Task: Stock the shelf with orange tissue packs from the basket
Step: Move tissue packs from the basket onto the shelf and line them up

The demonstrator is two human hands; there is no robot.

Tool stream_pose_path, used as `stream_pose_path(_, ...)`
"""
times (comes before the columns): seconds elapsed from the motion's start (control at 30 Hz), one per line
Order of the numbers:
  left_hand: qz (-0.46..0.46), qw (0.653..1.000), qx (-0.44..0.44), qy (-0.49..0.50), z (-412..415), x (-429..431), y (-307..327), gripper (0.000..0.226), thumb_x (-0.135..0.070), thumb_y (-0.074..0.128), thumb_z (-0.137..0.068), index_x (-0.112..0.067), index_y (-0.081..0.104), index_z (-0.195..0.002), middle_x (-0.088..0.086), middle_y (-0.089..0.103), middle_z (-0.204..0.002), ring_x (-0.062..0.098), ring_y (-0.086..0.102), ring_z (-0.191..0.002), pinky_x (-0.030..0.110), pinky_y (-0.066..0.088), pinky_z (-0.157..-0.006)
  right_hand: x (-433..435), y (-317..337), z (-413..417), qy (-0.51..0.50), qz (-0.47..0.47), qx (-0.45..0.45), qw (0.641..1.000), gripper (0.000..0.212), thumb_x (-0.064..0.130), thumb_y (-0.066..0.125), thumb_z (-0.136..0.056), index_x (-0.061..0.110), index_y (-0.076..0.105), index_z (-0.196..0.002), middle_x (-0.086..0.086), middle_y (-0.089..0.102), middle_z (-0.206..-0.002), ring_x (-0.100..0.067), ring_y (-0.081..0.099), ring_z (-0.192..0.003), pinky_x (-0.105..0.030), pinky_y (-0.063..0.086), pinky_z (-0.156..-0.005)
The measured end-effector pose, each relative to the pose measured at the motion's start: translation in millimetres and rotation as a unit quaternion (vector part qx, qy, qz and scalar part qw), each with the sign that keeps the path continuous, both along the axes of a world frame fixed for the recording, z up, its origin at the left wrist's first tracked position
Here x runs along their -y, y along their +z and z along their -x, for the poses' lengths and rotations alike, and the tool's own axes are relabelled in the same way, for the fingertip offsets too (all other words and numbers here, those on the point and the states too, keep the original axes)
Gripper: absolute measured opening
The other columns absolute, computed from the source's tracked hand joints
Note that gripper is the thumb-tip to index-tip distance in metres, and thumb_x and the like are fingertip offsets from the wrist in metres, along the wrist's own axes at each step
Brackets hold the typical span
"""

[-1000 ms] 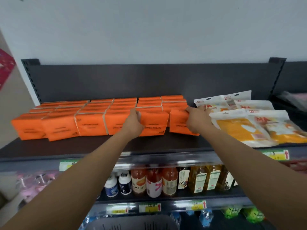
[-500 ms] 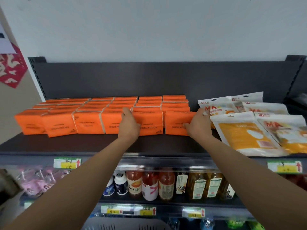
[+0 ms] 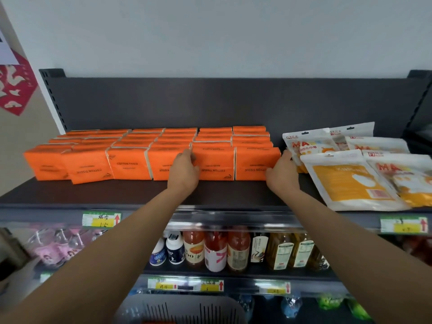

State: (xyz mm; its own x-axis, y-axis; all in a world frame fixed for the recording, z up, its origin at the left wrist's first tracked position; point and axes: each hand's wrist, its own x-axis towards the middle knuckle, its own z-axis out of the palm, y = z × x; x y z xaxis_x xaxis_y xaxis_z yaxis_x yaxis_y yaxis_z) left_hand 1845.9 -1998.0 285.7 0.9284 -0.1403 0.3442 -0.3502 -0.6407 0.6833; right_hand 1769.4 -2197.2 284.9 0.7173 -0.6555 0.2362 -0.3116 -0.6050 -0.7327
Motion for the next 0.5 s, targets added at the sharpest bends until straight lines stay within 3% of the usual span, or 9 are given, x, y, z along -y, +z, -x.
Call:
stream_pose_path(0.2,-0.004,0.997,0.025,-0.075,18.9,-12.5,6.3,0.024,-0.003,0.051,-0.089,-0.004,0.055,-0.113,0.013,0.059,-0.11,0.018,0.052,-0.086,0.028,0.042,-0.073,-26.9,4.8,19.4,-0.047,0.029,0.016,0.998,0.057,-0.001,0.047,-0.092,0.003,0.022,-0.142,-0.021,0.032,-0.143,-0.04,0.056,-0.109,-0.046,0.049,-0.085)
stream_pose_path(0.37,-0.01,0.985,0.046,-0.167,41.0,-31.2,10.3,0.016,-0.007,0.053,-0.09,-0.009,0.056,-0.106,0.004,0.056,-0.093,0.015,0.05,-0.078,0.019,0.037,-0.061,-66.8,8.6,35.0,-0.033,0.079,0.046,0.995,0.032,0.005,0.045,-0.092,0.005,0.048,-0.124,-0.016,0.05,-0.127,-0.034,0.056,-0.104,-0.04,0.046,-0.081)
stream_pose_path(0.5,-0.046,0.967,0.032,-0.25,60.7,-59.6,0.6,0.012,-0.011,0.057,-0.088,-0.009,0.058,-0.1,0.002,0.056,-0.089,0.017,0.052,-0.08,0.027,0.041,-0.069,-113.0,0.5,54.8,-0.012,0.093,0.07,0.993,0.026,0.011,0.047,-0.094,0.007,0.055,-0.118,-0.014,0.058,-0.118,-0.032,0.057,-0.102,-0.038,0.046,-0.083)
